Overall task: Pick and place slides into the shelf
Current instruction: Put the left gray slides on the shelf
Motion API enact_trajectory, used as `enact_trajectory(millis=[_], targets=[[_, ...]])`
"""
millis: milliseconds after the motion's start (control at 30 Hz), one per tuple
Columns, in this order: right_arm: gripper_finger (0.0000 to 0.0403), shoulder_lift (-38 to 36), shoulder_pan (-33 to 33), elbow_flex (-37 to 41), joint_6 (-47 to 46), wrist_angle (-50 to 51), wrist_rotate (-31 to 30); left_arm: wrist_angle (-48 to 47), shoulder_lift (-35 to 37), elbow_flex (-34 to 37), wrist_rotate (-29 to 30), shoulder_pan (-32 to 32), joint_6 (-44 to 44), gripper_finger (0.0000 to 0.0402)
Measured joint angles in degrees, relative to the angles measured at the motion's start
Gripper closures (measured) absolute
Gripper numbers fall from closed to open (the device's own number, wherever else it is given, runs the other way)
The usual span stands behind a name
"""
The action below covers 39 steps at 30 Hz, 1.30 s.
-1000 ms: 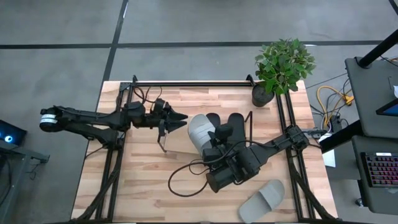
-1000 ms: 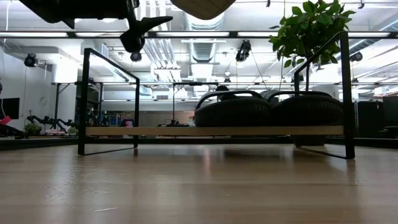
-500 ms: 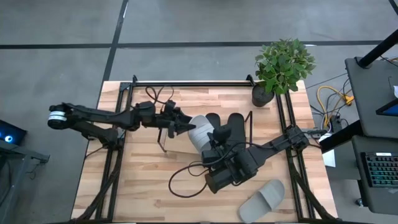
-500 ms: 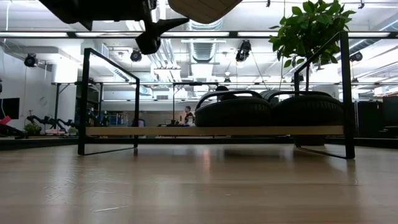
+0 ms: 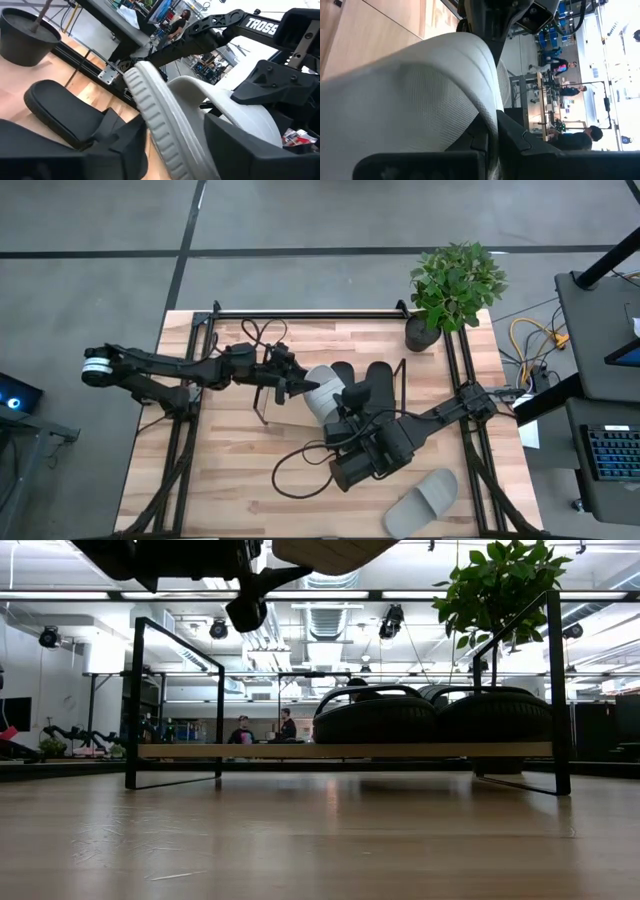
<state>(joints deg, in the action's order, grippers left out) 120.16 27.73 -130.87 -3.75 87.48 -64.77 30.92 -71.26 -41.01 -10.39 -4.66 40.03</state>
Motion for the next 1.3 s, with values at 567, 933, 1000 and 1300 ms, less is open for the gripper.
enact_trajectory(millis=[567, 933, 1000, 1300], targets=[[0.0388, 0.0, 0.52, 0.0, -0.42, -0.9, -1.29, -0.28, 0.44, -1.27, -3.51, -1.99, -6.3, 0.0384], [0.0343, -0.33, 0.54, -0.25, -2.33, -1.18, -0.79, -0.81, 0.98, -1.2, -7.99, -4.15, -5.97, 0.0384], [0.0333, -0.35, 0.69, -0.62, -2.57, -1.1, -0.81, -2.2, 1.76, -1.14, -8.72, -4.91, -6.01, 0.0384], [0.0308, -0.63, 2.42, -2.73, -3.5, -0.85, -0.65, -8.32, 5.4, -1.22, -15.46, -7.66, -6.4, 0.0385]])
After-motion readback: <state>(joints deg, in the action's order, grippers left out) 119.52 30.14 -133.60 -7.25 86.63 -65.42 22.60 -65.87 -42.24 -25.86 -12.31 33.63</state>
